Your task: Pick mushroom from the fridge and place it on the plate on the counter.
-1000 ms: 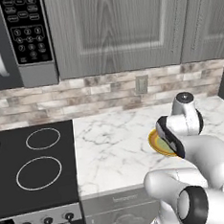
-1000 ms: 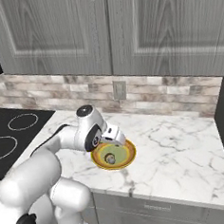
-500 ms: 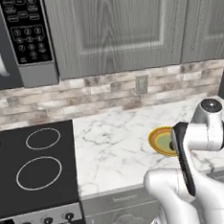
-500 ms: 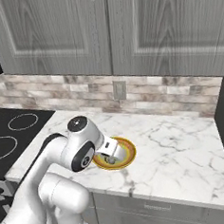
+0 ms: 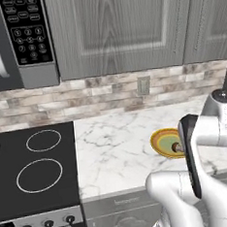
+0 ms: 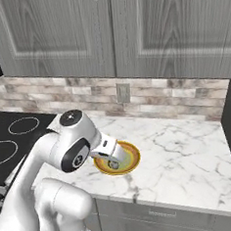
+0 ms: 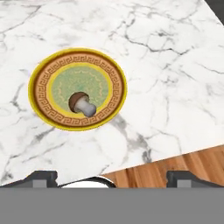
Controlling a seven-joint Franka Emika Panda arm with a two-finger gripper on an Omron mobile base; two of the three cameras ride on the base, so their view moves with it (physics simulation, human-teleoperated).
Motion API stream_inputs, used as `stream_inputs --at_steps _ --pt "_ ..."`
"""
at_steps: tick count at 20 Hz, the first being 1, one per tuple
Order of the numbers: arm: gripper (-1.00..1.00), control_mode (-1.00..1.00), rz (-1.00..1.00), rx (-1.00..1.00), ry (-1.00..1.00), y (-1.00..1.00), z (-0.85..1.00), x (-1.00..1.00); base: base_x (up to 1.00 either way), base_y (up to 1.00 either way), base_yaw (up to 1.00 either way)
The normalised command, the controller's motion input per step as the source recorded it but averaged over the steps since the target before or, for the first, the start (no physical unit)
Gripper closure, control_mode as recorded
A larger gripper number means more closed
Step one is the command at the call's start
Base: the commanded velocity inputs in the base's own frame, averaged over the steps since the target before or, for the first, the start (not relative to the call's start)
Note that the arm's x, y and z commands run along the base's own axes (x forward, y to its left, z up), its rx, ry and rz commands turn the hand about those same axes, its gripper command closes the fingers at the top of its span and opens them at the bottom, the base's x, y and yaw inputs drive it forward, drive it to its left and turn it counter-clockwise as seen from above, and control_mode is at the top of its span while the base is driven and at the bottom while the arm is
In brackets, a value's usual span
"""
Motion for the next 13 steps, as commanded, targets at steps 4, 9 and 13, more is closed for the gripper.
stream_inputs --at_steps 4,9,13 --pt "-1.00 -1.00 0.06 0.00 0.19 0.31 0.30 0.02 0.00 0.00 0.00" --pt "-1.00 -1.00 0.00 0.03 0.05 0.28 -0.09 0.00 0.00 0.00 0.00" --pt "-1.00 -1.00 0.00 0.06 -0.05 0.36 -0.28 -0.02 0.00 0.00 0.00"
